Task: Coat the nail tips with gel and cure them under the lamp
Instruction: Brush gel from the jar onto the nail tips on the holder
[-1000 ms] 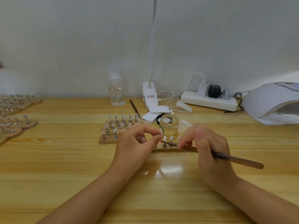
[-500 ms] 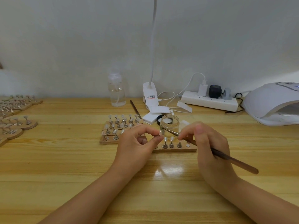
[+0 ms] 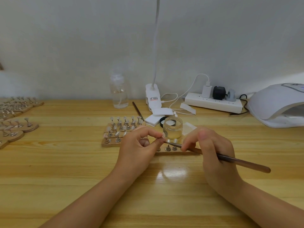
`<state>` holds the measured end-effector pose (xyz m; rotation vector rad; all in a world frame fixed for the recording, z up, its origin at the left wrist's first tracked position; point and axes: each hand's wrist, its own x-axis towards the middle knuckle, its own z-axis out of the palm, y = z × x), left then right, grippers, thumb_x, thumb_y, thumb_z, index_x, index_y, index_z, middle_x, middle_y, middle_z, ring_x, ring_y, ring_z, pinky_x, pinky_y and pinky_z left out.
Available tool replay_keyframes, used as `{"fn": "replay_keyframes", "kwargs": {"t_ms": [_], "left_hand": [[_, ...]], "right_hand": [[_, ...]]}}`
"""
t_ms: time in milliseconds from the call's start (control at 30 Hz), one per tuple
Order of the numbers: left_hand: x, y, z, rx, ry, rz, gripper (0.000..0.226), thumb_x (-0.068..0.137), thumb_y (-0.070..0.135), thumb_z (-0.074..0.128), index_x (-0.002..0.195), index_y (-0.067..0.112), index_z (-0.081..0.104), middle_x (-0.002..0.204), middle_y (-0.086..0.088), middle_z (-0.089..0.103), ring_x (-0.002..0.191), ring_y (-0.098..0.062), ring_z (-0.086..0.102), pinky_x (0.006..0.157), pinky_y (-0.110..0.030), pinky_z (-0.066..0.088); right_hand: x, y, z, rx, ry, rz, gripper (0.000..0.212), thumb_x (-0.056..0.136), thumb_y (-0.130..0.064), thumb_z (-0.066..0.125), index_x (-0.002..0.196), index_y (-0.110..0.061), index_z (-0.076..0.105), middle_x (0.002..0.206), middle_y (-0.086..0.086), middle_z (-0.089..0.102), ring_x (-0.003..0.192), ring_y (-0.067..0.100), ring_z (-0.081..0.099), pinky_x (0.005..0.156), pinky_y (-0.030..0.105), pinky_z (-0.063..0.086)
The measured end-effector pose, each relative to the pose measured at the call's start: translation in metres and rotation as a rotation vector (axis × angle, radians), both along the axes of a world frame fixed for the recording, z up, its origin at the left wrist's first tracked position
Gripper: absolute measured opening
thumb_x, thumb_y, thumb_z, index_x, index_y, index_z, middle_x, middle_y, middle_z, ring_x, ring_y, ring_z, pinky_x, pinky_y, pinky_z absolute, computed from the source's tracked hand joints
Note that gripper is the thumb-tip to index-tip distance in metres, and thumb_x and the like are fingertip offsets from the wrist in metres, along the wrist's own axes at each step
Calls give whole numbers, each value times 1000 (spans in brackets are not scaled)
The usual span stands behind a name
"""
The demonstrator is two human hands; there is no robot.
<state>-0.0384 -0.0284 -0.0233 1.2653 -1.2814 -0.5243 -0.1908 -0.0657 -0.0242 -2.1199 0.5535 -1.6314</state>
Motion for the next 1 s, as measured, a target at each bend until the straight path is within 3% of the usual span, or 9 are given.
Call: {"fn": "replay_keyframes", "kwargs": {"t_ms": [167,300,467,633,800,1000], "left_hand": [[0,0,-1,-14,9,-1,24,72,1,72,65,23,66,78,7,64,39,-3,38,43,-9,33],[1,-1,-1,-18,-2,-7,21,72,0,72,67,20,67,79,5,64,41,-7,39,43,-10,34],[1,-1,-2,-21,-11,3,21,72,1,72,67,20,67,79,5,64,40,-5,37,44,-9,33],[2,-1,-3,-29,-19,11,22,73,1,72,67,22,67,77,6,64,40,-6,37,44,-11,34],[2,-1,-3,-29,-30,14,21,72,2,72,68,22,67,79,5,63,39,-3,37,45,-8,33],[2,-2,-4,-25,-29,19,20,72,2,72,68,21,67,78,6,63,39,-4,38,45,-7,33]], "right_hand": [[-2,-3,-1,34,45,-64,34,91,-26,33,70,-18,59,68,-1,58,70,15,57,63,40,49],[-2,0,-1,10,9,-11,38,90,-23,30,64,-24,57,60,-7,56,63,10,54,64,32,44],[-1,-1,0,79,30,-36,35,89,-28,30,68,-23,57,65,-2,59,68,15,57,64,38,48],[-1,1,-1,71,-1,3,39,89,-26,29,61,-25,56,59,-6,58,62,8,53,67,28,41],[-1,0,0,109,31,-25,35,89,-31,31,68,-25,58,65,-2,60,68,13,58,66,37,48],[-2,1,0,96,-16,-2,38,89,-28,29,63,-24,57,59,1,57,63,12,55,65,33,43]]}}
